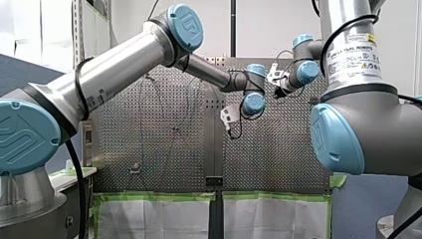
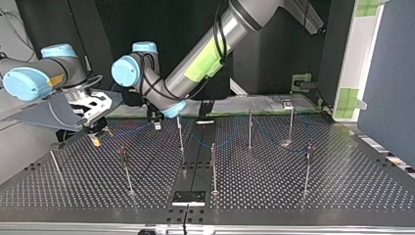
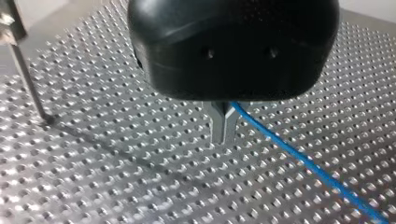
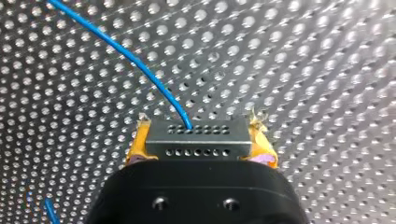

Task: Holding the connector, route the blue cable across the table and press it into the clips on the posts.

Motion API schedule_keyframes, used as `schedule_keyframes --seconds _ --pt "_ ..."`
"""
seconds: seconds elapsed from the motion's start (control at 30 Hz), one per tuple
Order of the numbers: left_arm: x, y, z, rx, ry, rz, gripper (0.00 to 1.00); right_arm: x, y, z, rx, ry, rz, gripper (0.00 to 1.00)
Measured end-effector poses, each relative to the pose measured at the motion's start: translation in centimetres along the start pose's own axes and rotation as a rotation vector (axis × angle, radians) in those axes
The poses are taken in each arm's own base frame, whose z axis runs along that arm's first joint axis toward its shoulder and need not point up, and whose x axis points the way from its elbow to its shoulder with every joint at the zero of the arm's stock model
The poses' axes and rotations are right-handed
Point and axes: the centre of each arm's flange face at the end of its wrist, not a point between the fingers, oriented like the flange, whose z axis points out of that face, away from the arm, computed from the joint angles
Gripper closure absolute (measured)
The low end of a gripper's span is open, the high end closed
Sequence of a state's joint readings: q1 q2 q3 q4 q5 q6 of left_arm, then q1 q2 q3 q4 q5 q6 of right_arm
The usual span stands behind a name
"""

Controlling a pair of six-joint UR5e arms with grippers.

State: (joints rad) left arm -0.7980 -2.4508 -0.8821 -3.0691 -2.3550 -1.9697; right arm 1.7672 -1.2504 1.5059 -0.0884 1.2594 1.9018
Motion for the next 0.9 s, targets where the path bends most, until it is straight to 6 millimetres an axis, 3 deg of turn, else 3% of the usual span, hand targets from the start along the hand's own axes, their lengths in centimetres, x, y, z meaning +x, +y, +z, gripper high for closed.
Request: schedule_keyframes --seconds 0.57,0.9 --pt "-11.0 -1.6 -1.5 0.042 -0.097 -0.064 1.00 5.5 -3.0 -1.6 0.047 0.055 -0.021 1.00" --pt "-14.0 -2.5 -0.4 0.102 -0.145 -0.085 1.00 6.7 -3.7 -1.7 0.070 0.065 -0.028 1.00"
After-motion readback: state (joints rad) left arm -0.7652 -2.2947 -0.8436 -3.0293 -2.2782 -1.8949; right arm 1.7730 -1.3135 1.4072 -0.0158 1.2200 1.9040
